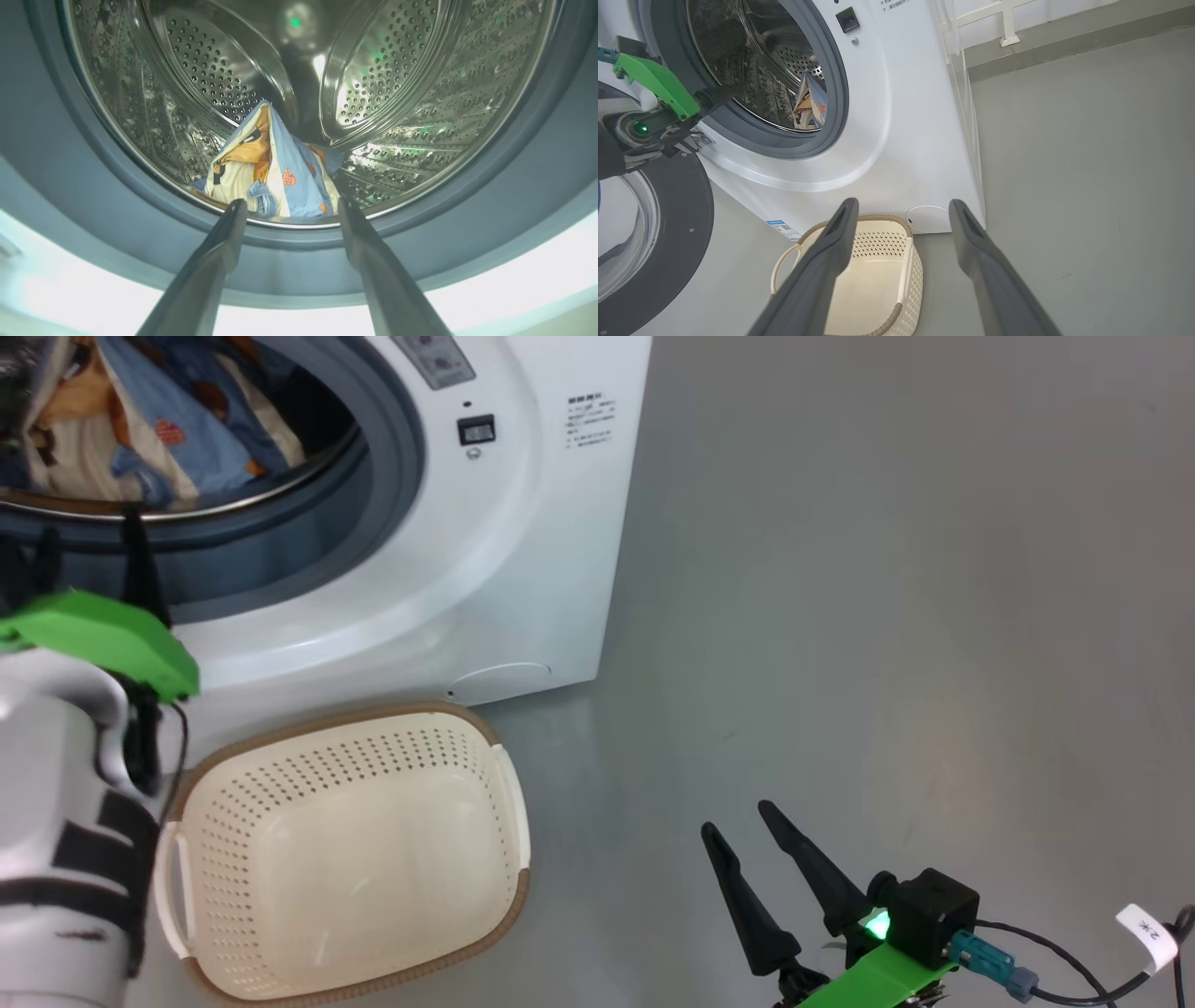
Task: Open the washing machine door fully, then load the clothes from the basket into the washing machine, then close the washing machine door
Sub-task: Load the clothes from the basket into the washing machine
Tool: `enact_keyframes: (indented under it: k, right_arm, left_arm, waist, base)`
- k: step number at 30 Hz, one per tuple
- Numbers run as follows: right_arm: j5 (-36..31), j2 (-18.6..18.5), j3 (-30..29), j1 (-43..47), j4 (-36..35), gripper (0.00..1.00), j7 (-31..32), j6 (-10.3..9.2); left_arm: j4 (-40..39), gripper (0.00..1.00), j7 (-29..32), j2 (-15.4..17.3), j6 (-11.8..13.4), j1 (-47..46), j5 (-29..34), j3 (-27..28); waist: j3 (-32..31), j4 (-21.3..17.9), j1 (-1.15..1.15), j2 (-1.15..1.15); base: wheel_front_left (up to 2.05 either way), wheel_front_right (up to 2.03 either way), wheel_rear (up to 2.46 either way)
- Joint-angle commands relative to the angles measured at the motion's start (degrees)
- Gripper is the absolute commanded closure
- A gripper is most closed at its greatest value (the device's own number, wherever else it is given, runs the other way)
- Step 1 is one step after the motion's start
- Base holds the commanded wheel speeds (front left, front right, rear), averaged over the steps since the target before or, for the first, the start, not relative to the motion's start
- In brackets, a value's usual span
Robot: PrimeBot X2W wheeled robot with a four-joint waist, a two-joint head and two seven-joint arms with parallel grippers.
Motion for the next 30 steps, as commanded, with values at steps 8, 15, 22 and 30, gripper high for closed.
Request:
enact_keyframes:
  k: [8, 15, 22, 30]
  right_arm:
    - [-1.6, 0.1, -1.1, 1.5, -1.4, 0.00, -0.4, 0.10]
    - [-2.6, 0.1, -3.0, 2.8, -1.3, 0.00, -0.4, 0.10]
    - [-3.3, 0.1, -4.1, 3.6, -1.4, 0.00, -0.4, 0.10]
    - [-3.8, 0.1, -5.4, 4.6, -1.6, 0.00, -0.4, 0.10]
  left_arm:
    - [-7.0, 0.00, -0.4, -0.7, -1.1, 9.1, 2.6, 1.0]
    - [-12.6, 0.00, -0.4, -3.3, -1.2, 18.3, 4.3, 1.1]
    - [-18.1, 0.00, -0.4, -4.8, -0.9, 26.9, 3.5, 3.1]
    - [-27.8, 0.00, -0.4, -5.1, 0.4, 36.4, 3.9, 5.5]
  waist:
    - [-2.9, 3.2, 0.00, 0.00]
    - [-5.9, 5.9, 0.00, 0.00]
    - [-7.6, 7.8, 0.00, 0.00]
    - [-9.4, 9.8, 0.00, 0.00]
  base:
    - [0.00, 0.00, 0.00]
    - [0.00, 0.00, 0.00]
    - [0.00, 0.00, 0.00]
    - [0.00, 0.00, 0.00]
